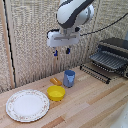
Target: Carefully approach the cobalt cup with your gripper. Make sure to hold the cobalt cup delicately with your gripper. Carefully elevate the cobalt cup, moving it off the surface. Position the cobalt cup to hover above the alabaster dining ware. Gently lower the cobalt cup onto the alabaster dining ware. Gradually release your hold on the cobalt cup.
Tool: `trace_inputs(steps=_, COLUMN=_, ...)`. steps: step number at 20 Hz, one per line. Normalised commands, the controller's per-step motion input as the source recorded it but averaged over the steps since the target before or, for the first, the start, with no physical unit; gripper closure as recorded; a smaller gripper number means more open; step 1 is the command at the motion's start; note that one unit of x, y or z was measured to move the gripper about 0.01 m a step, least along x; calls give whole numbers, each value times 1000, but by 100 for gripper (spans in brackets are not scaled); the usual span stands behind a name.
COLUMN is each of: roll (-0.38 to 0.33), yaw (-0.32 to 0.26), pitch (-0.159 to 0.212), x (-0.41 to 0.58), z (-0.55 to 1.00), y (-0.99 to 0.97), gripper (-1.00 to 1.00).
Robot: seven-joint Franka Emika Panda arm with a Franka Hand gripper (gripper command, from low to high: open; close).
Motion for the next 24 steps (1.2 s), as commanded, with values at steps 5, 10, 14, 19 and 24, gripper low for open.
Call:
trace_inputs(steps=5, roll=0, yaw=110, pitch=0, x=0, z=-109, y=-710, gripper=-100)
trace_inputs(steps=10, roll=0, yaw=105, pitch=0, x=0, z=-102, y=-678, gripper=-100)
trace_inputs(steps=14, roll=0, yaw=100, pitch=30, x=0, z=-216, y=-628, gripper=-100)
trace_inputs(steps=19, roll=11, yaw=64, pitch=80, x=0, z=-337, y=-545, gripper=-100)
trace_inputs(steps=24, roll=0, yaw=50, pitch=83, x=0, z=-374, y=-426, gripper=-100)
